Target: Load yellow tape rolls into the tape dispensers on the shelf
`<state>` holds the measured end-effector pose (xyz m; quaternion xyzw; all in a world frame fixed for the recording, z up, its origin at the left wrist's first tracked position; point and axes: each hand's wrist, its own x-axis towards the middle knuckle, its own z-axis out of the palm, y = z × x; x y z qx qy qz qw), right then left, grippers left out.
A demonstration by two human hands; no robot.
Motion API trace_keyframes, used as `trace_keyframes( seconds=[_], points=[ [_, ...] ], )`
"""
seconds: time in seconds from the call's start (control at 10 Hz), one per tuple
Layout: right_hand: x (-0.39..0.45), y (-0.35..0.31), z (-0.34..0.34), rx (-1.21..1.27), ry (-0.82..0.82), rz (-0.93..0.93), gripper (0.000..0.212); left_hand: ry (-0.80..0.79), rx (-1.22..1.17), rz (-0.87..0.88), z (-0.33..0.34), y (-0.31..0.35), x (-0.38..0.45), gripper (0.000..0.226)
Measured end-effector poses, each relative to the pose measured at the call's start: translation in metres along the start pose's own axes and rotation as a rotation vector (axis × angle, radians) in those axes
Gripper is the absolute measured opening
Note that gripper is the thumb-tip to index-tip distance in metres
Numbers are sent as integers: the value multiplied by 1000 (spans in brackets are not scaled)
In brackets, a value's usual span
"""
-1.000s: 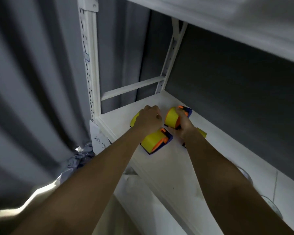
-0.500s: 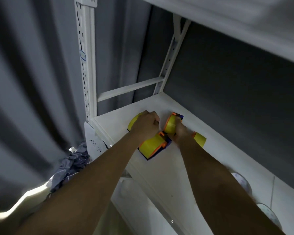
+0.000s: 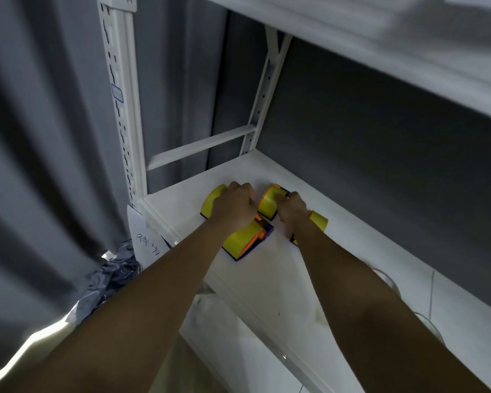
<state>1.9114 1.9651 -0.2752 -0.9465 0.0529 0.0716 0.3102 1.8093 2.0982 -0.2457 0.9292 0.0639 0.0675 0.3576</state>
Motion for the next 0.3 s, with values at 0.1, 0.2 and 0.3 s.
trace_keyframes(
  seconds=[0.1, 0.2, 0.3],
  points=[
    [-15, 0, -8, -123, 27, -96, 46, 12, 95, -7, 1, 12, 0, 27],
    [-36, -1, -24, -200, 22, -185, 42, -4, 191, 9, -1, 28, -2, 29],
    [-51, -4, -39, -184, 2, -196, 35, -29, 199, 20, -2, 37, -2, 32]
  ],
)
